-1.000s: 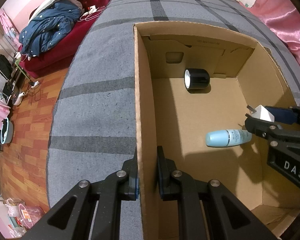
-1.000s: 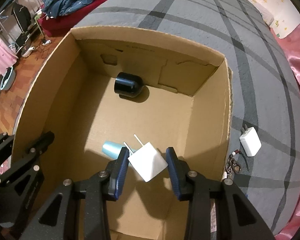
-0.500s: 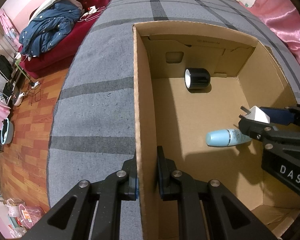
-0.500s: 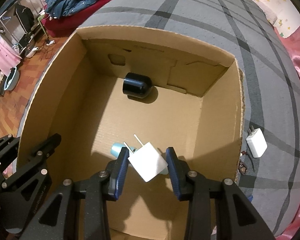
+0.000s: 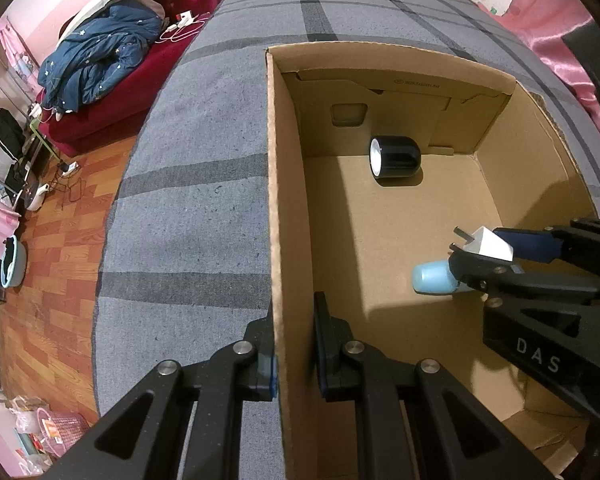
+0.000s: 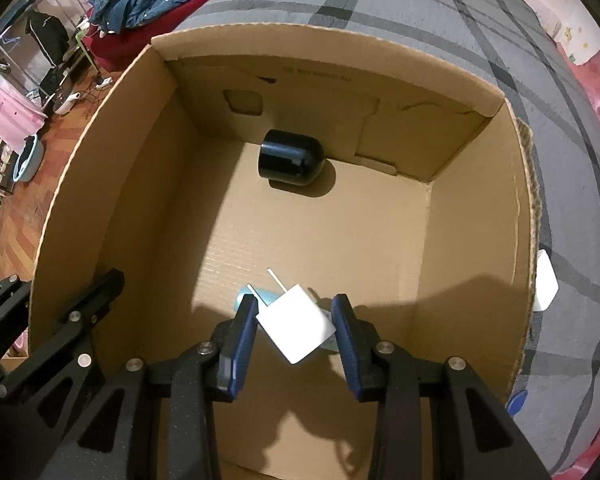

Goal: Organize rigid objects
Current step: 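Open the right gripper to release the plug inside the box, then move the right gripper out of the box to the white remote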

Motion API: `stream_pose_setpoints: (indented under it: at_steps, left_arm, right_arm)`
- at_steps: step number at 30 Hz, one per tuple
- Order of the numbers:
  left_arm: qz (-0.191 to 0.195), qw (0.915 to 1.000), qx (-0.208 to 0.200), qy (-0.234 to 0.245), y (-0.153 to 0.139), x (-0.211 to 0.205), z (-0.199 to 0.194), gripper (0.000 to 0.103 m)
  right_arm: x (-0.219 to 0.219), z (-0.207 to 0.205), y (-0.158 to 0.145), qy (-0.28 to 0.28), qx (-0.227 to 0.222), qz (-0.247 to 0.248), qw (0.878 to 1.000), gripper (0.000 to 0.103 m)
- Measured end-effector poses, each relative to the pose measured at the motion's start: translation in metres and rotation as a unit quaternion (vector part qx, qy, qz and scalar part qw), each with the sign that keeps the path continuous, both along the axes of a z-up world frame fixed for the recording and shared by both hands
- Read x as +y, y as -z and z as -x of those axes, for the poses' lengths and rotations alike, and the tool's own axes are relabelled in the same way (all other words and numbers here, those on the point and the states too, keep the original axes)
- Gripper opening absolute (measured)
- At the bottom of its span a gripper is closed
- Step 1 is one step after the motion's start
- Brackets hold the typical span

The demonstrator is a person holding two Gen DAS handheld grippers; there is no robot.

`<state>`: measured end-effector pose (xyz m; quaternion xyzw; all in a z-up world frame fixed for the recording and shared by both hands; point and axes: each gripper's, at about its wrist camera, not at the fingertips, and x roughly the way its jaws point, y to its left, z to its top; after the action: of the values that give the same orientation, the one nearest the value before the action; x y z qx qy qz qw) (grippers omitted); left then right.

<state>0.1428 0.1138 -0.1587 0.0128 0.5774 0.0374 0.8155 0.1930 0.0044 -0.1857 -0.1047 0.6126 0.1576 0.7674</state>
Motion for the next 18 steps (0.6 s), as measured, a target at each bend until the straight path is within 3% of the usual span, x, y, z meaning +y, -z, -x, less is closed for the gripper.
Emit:
stream_pose_setpoints:
  at_steps: [5, 14, 18]
  left_arm:
    - [-0.002, 1.0000, 0.000, 0.001, 0.000, 0.000, 0.000, 0.014]
    - [-0.004, 1.0000, -0.001, 0.002, 0.000, -0.002, 0.001, 0.014]
    - [-0.002, 1.0000, 0.000, 0.001, 0.000, -0.001, 0.000, 0.014]
  right_arm:
    - [0.002, -0.002, -0.001, 0.002, -0.003, -0.002, 1.000, 0.041]
    - [0.004, 0.006, -0.017, -0.007, -0.021, -0.004, 1.000, 0.061]
    - [0.003, 0.006, -0.025, -0.007, -0.027, -0.006, 1.000, 0.063]
